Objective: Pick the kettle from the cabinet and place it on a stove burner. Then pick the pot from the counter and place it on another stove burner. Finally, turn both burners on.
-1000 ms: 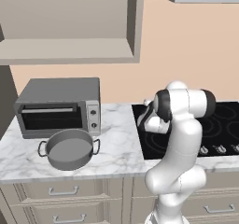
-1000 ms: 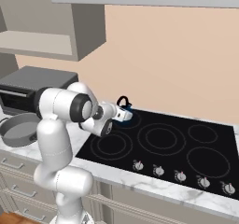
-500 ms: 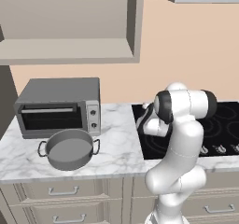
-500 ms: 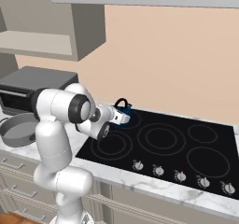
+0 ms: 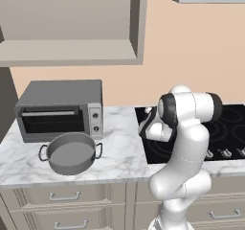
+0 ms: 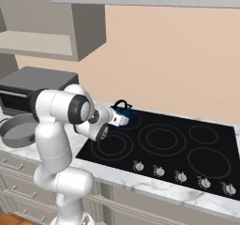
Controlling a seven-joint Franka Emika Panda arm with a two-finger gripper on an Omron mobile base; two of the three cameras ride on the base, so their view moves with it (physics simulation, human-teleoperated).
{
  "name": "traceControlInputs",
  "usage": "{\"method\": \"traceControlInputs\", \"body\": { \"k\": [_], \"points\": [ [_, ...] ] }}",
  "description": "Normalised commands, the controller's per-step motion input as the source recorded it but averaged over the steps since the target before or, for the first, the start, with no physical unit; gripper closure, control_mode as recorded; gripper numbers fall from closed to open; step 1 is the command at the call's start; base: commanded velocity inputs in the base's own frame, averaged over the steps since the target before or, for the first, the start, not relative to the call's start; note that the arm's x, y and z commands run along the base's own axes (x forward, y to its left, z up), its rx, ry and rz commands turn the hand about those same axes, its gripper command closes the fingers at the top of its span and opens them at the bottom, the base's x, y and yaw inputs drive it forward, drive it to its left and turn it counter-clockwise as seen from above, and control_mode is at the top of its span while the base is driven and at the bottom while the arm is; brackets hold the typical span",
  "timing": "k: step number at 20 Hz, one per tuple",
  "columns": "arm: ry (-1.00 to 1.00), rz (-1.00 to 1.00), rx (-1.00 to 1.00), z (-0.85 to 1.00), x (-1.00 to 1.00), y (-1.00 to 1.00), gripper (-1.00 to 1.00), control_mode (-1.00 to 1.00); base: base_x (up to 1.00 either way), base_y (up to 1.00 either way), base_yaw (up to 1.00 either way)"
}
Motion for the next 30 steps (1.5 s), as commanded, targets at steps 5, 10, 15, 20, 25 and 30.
{"method": "traceControlInputs", "body": {
  "k": [5, 10, 15, 20, 25, 30],
  "points": [
    [-0.06, 0.00, 0.00, -0.19, -0.14, 0.10, -1.00, -1.00, 0.00, 0.00, 0.00],
    [-0.12, 0.00, 0.00, -0.02, -0.23, 0.08, -1.00, -1.00, 0.00, 0.00, 0.00],
    [-0.12, 0.00, -0.01, 0.00, -0.23, 0.07, -1.00, -1.00, 0.00, 0.00, 0.00],
    [-0.08, 0.00, 0.00, -0.10, -0.24, 0.11, -1.00, -1.00, 0.00, 0.00, 0.00],
    [-0.03, 0.00, 0.00, -0.19, -0.22, 0.15, -1.00, -1.00, 0.00, 0.00, 0.00],
    [-0.03, 0.00, 0.00, -0.19, -0.22, 0.17, -1.00, -1.00, 0.00, 0.00, 0.00]
  ]
}}
